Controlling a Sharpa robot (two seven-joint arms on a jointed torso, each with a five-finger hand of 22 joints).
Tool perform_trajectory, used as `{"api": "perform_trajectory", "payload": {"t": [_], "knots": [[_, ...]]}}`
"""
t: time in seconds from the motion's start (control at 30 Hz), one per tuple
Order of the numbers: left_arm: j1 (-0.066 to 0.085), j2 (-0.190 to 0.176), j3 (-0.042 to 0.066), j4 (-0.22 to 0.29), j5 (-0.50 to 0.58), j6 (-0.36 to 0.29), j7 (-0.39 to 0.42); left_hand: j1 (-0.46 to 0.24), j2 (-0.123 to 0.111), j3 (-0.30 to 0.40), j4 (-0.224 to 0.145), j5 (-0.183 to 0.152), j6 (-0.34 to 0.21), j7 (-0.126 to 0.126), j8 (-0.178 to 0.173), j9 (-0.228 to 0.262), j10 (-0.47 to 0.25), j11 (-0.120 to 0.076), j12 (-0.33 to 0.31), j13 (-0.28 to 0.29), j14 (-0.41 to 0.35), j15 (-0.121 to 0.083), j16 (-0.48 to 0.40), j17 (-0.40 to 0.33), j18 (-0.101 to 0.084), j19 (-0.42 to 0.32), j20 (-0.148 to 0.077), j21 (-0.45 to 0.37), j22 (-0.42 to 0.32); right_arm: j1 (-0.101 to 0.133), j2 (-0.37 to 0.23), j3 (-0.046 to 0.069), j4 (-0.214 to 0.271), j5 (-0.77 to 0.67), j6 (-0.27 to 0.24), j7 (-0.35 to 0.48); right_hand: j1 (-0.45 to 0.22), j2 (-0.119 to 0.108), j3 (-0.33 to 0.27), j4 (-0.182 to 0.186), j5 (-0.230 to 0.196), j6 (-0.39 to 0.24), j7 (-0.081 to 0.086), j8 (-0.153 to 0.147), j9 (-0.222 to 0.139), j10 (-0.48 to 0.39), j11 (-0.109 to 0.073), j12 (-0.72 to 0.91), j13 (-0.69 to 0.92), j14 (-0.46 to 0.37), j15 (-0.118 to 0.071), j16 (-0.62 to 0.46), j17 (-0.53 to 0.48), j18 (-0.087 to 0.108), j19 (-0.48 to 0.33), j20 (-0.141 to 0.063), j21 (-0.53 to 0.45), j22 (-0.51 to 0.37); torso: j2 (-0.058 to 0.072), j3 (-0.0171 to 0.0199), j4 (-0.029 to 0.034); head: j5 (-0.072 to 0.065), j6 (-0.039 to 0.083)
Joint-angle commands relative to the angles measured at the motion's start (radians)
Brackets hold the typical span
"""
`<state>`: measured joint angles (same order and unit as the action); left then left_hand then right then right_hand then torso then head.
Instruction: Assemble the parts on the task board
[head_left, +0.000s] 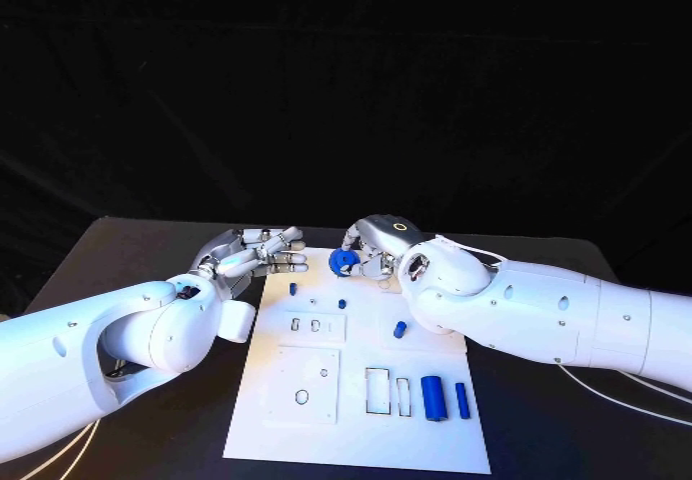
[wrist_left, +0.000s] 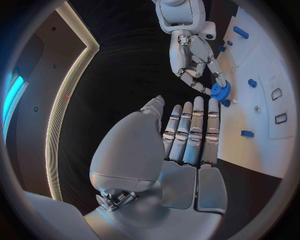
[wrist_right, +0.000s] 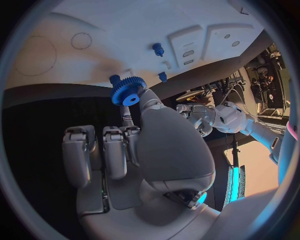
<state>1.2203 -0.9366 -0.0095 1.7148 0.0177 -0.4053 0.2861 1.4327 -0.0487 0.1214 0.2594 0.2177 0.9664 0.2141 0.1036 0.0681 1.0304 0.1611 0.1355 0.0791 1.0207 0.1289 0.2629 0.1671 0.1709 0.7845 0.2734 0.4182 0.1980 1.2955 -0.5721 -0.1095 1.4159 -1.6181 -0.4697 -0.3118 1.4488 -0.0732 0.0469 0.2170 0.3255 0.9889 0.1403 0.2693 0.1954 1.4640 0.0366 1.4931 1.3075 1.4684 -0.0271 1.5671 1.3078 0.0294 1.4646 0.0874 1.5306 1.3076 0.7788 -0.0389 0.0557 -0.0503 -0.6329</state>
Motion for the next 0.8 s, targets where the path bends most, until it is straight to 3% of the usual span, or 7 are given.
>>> {"api": "perform_trajectory", "payload": {"t": [0.03, 0.33, 0.8], "knots": [[0.001, 0.003, 0.001, 0.004, 0.000, 0.022, 0.014, -0.001, -0.006, -0.008, -0.001, -0.004, 0.000, 0.003, -0.004, 0.000, 0.004, 0.007, -0.007, -0.001, -0.007, -0.001, -0.006, 0.001, 0.010, -0.006, -0.001, 0.005, 0.001, -0.003, 0.021, -0.002, -0.023, -0.042, 0.015, -0.006, -0.008, -0.001, 0.007, 0.006, 0.000, 0.028, -0.028, -0.006, 0.009, 0.025, -0.003, 0.000, 0.155, 0.102, -0.004, 0.004, 0.263, -0.014, 0.062, -0.008, -0.002, 0.211, 0.001, 0.0004, 0.0003, 0.003, 0.000], [0.001, 0.004, 0.001, 0.007, 0.000, 0.022, 0.014, -0.002, -0.007, -0.009, 0.000, -0.004, 0.000, 0.003, -0.004, 0.000, 0.004, 0.007, -0.007, -0.001, -0.008, 0.000, -0.007, 0.001, 0.010, -0.007, 0.000, 0.005, 0.001, -0.011, 0.062, -0.006, -0.064, -0.039, 0.036, -0.007, -0.015, -0.002, 0.009, 0.010, -0.002, 0.028, -0.027, -0.010, 0.008, 0.024, -0.001, -0.001, 0.154, 0.102, -0.003, 0.004, 0.263, -0.014, 0.062, -0.007, -0.002, 0.210, 0.002, 0.0004, 0.0006, 0.006, -0.005], [0.002, 0.004, 0.001, 0.007, 0.000, 0.018, 0.012, -0.002, -0.007, -0.010, 0.000, -0.004, 0.001, 0.003, -0.004, 0.000, 0.004, 0.007, -0.007, -0.001, -0.009, 0.000, -0.007, 0.001, 0.010, -0.008, 0.000, 0.005, 0.001, -0.015, 0.080, -0.014, -0.083, -0.046, 0.088, -0.019, -0.016, -0.004, 0.010, 0.011, -0.002, 0.028, -0.026, -0.011, 0.008, 0.024, -0.001, -0.001, 0.154, 0.102, -0.002, 0.004, 0.263, -0.013, 0.060, -0.007, -0.004, 0.208, 0.002, 0.0010, -0.0015, 0.008, -0.009]]}}
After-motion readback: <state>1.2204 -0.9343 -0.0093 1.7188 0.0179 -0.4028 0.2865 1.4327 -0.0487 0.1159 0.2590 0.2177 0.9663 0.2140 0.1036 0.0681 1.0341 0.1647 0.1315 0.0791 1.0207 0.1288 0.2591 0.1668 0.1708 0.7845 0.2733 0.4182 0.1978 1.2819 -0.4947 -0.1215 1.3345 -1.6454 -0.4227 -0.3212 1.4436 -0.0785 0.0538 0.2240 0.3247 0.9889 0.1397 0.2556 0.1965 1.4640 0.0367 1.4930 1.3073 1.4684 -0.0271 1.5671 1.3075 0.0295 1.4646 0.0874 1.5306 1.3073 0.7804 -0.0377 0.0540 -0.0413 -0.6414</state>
